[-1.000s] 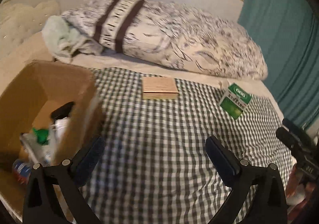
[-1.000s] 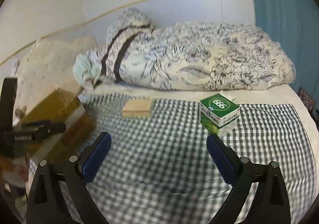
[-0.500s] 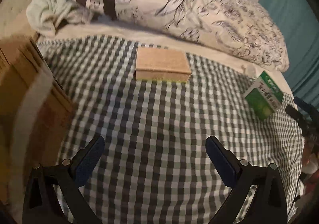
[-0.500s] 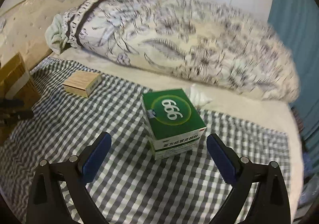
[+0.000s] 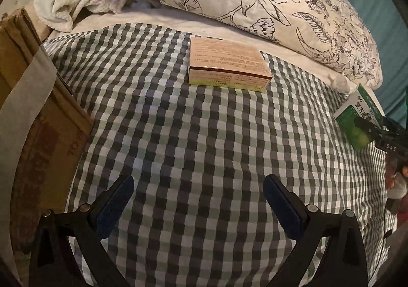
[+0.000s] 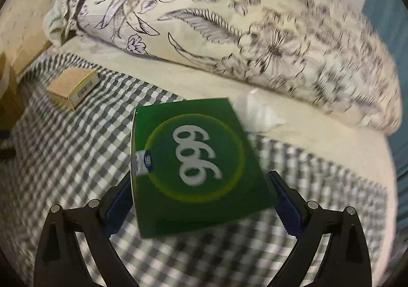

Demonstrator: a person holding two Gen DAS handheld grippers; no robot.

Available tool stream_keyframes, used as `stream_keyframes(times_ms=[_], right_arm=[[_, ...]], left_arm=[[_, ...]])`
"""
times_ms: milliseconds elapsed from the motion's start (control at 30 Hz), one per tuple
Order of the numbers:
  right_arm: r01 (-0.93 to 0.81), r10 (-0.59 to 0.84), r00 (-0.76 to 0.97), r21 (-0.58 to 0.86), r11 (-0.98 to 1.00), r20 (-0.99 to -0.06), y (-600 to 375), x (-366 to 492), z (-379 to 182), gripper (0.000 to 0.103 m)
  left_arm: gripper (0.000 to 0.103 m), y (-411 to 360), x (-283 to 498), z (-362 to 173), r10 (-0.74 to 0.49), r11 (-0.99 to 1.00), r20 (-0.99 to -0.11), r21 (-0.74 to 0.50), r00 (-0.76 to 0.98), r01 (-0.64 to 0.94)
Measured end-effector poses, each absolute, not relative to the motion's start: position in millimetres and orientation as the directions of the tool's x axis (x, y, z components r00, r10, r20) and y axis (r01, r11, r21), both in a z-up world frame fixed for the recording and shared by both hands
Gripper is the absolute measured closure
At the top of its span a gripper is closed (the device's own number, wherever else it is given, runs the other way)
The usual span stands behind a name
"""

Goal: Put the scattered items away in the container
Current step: 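Grasp the tan wooden box with the left tool while the right grasps the green medicine box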

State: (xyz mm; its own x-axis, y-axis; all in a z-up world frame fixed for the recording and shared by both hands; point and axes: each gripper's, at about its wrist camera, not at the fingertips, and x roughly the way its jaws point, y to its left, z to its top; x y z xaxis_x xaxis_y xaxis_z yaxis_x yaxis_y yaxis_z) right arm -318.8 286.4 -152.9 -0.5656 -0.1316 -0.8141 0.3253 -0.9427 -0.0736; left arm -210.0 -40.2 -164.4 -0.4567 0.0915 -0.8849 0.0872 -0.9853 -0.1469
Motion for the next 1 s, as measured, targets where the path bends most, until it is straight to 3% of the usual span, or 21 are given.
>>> stream_keyframes(times_ms=[67, 267, 367, 467, 667, 767, 1000], right_arm=[[0.29, -0.141, -0.621, -0.059, -0.955, -0.771, 274, -305, -150, 0.021], [0.001, 0.125, -0.811, -0.214, -0.977, -0.572, 197, -246, -166, 0.022], [-0.045, 0.197, -0.832, -0.29, -0.956, -0.519, 181, -239, -166, 0.021], [-0.054, 0.163, -0.823, -0.21, -0.976, -0.545, 197, -243, -166, 0.022], [-0.038, -0.022, -0.828, 0.095, -0.995, -0.56, 249, -241, -164, 0.021], [-0.016, -0.079, -0.828, 0.163, -0.986, -0.555, 256, -242, -166, 0.021], [0.005, -0.14, -0.806, 0.231, -0.973, -0.575, 264, -249, -173, 0.021]], left_arm=[[0.0, -39, -213, -166, 0.088, -0.986, -0.884, -0.144, -0.46, 0.088], [0.0, -39, -232, -176, 0.067, -0.986, -0.885, -0.131, -0.46, 0.107], [0.0, -36, -245, -174, 0.043, -0.99, -0.873, -0.104, -0.486, 0.099], [0.0, -27, -261, -175, 0.053, -0.991, -0.855, -0.108, -0.516, 0.078], [0.0, -10, -296, -191, 0.084, -0.985, -0.827, -0.154, -0.555, 0.08], [0.0, -7, -307, -195, 0.029, -0.986, -0.811, -0.118, -0.584, 0.115], [0.0, 0, -326, -190, 0.03, -0.988, -0.798, -0.115, -0.602, 0.104]])
